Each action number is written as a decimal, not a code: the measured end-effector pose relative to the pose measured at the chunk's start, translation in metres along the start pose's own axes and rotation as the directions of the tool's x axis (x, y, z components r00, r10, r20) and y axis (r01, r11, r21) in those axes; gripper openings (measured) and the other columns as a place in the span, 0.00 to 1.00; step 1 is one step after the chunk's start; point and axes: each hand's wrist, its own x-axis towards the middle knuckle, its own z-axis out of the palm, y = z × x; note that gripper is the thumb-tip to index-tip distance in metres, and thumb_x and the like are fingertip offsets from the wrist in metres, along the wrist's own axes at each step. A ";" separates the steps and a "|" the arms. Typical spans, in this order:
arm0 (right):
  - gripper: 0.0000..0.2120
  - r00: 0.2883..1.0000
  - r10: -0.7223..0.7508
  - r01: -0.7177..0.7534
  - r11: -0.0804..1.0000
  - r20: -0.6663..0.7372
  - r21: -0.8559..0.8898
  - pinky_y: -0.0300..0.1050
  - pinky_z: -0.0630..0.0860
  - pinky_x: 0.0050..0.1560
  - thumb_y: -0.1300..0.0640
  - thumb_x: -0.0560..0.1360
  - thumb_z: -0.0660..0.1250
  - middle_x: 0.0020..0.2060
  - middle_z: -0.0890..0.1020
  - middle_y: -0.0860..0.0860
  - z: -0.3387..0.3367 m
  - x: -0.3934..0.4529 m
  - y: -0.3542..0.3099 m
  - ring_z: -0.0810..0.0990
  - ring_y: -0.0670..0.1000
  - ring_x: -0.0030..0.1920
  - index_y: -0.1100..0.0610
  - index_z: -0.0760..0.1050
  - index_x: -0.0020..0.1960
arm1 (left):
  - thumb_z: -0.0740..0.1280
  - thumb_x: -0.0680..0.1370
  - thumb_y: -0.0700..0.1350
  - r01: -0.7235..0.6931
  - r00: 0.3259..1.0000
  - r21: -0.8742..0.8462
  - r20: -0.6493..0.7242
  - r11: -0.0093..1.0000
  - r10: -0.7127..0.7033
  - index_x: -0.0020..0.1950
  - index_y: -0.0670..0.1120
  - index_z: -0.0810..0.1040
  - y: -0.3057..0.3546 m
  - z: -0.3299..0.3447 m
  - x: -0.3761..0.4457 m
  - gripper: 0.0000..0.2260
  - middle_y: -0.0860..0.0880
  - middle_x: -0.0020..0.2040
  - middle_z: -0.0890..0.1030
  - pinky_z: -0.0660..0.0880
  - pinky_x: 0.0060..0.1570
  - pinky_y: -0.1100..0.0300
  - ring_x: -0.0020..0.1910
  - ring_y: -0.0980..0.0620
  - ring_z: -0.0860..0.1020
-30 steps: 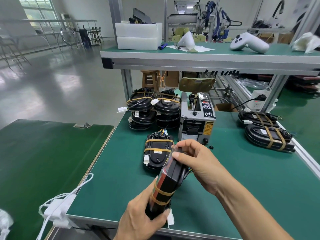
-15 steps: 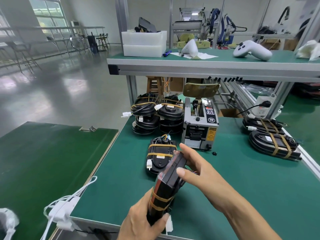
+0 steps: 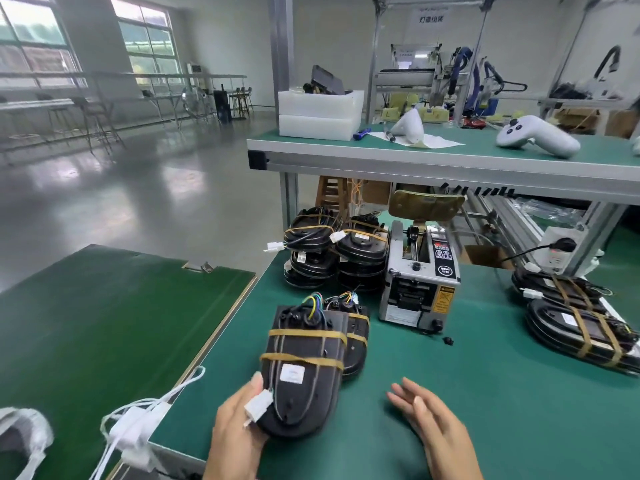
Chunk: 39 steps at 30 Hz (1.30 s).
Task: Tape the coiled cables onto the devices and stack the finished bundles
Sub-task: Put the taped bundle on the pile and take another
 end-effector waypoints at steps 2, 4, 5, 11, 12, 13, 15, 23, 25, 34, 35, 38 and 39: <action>0.14 0.996 -0.071 0.066 0.993 -0.045 -0.098 0.37 0.81 0.56 0.76 0.77 0.64 0.50 0.88 0.61 -0.001 -0.009 0.010 0.89 0.56 0.50 0.64 0.82 0.56 | 0.66 0.81 0.48 -0.007 0.999 -0.113 -0.036 0.994 0.003 0.61 0.39 0.88 0.017 0.012 0.016 0.18 0.34 0.61 0.86 0.86 0.54 0.46 0.59 0.38 0.87; 0.13 0.993 -0.106 0.097 0.987 -0.061 -0.130 0.34 0.80 0.52 0.76 0.76 0.67 0.47 0.89 0.58 0.004 -0.010 0.010 0.89 0.55 0.48 0.63 0.83 0.53 | 0.62 0.86 0.43 -0.044 0.995 -0.134 -0.095 0.990 0.031 0.68 0.39 0.84 0.027 0.013 0.035 0.16 0.37 0.64 0.86 0.86 0.54 0.47 0.63 0.39 0.85; 0.12 0.991 -0.115 0.105 0.984 -0.062 -0.141 0.34 0.81 0.53 0.75 0.75 0.69 0.46 0.89 0.57 0.006 -0.009 0.009 0.89 0.56 0.48 0.63 0.83 0.53 | 0.60 0.87 0.40 -0.051 0.989 -0.142 -0.143 0.989 0.030 0.71 0.39 0.82 0.030 0.013 0.046 0.17 0.38 0.64 0.86 0.86 0.53 0.47 0.64 0.39 0.84; 0.10 0.992 -0.119 0.107 0.973 -0.045 -0.206 0.41 0.81 0.56 0.70 0.74 0.74 0.45 0.89 0.51 0.010 -0.010 0.008 0.89 0.55 0.48 0.58 0.85 0.51 | 0.62 0.88 0.41 0.029 0.955 -0.051 -0.293 0.998 -0.042 0.54 0.49 0.84 0.044 0.018 0.092 0.11 0.48 0.44 0.89 0.83 0.29 0.55 0.45 0.45 0.85; 0.10 0.993 -0.110 0.100 0.972 -0.038 -0.212 0.39 0.81 0.55 0.70 0.75 0.74 0.45 0.89 0.51 0.009 -0.010 0.007 0.89 0.54 0.47 0.57 0.86 0.51 | 0.62 0.87 0.41 0.050 0.955 -0.022 -0.291 0.998 -0.055 0.55 0.49 0.84 0.043 0.015 0.097 0.11 0.46 0.45 0.89 0.82 0.27 0.55 0.43 0.44 0.85; 0.10 0.994 -0.102 0.092 0.972 -0.036 -0.214 0.37 0.81 0.53 0.70 0.75 0.74 0.44 0.89 0.51 0.009 -0.011 0.006 0.89 0.54 0.47 0.57 0.86 0.51 | 0.62 0.87 0.40 0.070 0.956 0.014 -0.285 0.997 -0.063 0.57 0.48 0.84 0.041 0.011 0.102 0.11 0.44 0.46 0.88 0.82 0.26 0.56 0.41 0.43 0.84; 0.10 0.995 -0.085 0.074 0.975 -0.046 -0.211 0.35 0.81 0.50 0.71 0.75 0.73 0.43 0.89 0.52 0.009 -0.011 0.004 0.89 0.55 0.46 0.58 0.86 0.50 | 0.63 0.86 0.39 0.102 0.962 0.081 -0.262 0.991 -0.077 0.61 0.47 0.84 0.039 0.006 0.109 0.11 0.41 0.48 0.87 0.81 0.26 0.56 0.39 0.42 0.83; 0.09 0.998 -0.054 0.047 0.979 -0.034 -0.200 0.36 0.81 0.49 0.71 0.75 0.73 0.41 0.89 0.54 0.010 -0.011 0.001 0.89 0.56 0.42 0.59 0.86 0.48 | 0.69 0.85 0.46 0.171 0.972 0.270 -0.203 0.947 -0.117 0.55 0.46 0.87 0.042 0.001 0.124 0.07 0.41 0.46 0.89 0.80 0.29 0.55 0.38 0.42 0.83; 0.09 0.998 -0.057 0.048 0.979 -0.036 -0.198 0.35 0.80 0.47 0.72 0.75 0.73 0.40 0.89 0.54 0.010 -0.012 0.001 0.88 0.56 0.41 0.59 0.86 0.46 | 0.70 0.84 0.47 0.196 0.972 0.342 -0.193 0.919 -0.135 0.55 0.48 0.87 0.043 0.000 0.127 0.06 0.43 0.42 0.87 0.78 0.31 0.55 0.33 0.45 0.79; 0.11 0.996 -0.049 0.032 0.978 -0.077 -0.207 0.35 0.79 0.42 0.70 0.74 0.75 0.35 0.87 0.57 0.013 -0.010 0.005 0.87 0.56 0.36 0.55 0.87 0.40 | 0.67 0.86 0.53 0.206 0.978 0.524 -0.149 0.826 -0.149 0.54 0.49 0.83 0.050 -0.010 0.137 0.09 0.48 0.26 0.69 0.56 0.22 0.65 0.22 0.52 0.66; 0.11 0.996 -0.047 0.029 0.976 -0.079 -0.215 0.36 0.80 0.42 0.69 0.74 0.75 0.34 0.87 0.57 0.013 -0.011 0.004 0.87 0.56 0.35 0.55 0.87 0.40 | 0.67 0.86 0.52 0.206 0.978 0.531 -0.137 0.822 -0.157 0.56 0.50 0.83 0.052 -0.010 0.137 0.08 0.48 0.27 0.68 0.55 0.23 0.65 0.22 0.52 0.65; 0.10 0.997 -0.037 0.018 0.971 -0.074 -0.237 0.39 0.81 0.44 0.67 0.74 0.75 0.34 0.87 0.56 0.013 -0.013 0.000 0.87 0.56 0.36 0.54 0.87 0.40 | 0.65 0.87 0.51 0.190 0.982 0.529 -0.118 0.827 -0.150 0.56 0.49 0.81 0.054 -0.011 0.133 0.07 0.46 0.27 0.70 0.55 0.24 0.64 0.25 0.50 0.66; 0.09 0.997 -0.034 0.015 0.969 -0.073 -0.247 0.40 0.81 0.44 0.66 0.74 0.75 0.34 0.87 0.55 0.013 -0.013 -0.002 0.87 0.56 0.37 0.54 0.86 0.40 | 0.63 0.88 0.53 0.185 0.982 0.537 -0.121 0.823 -0.142 0.53 0.46 0.80 0.053 -0.012 0.133 0.13 0.44 0.27 0.72 0.56 0.25 0.62 0.25 0.50 0.66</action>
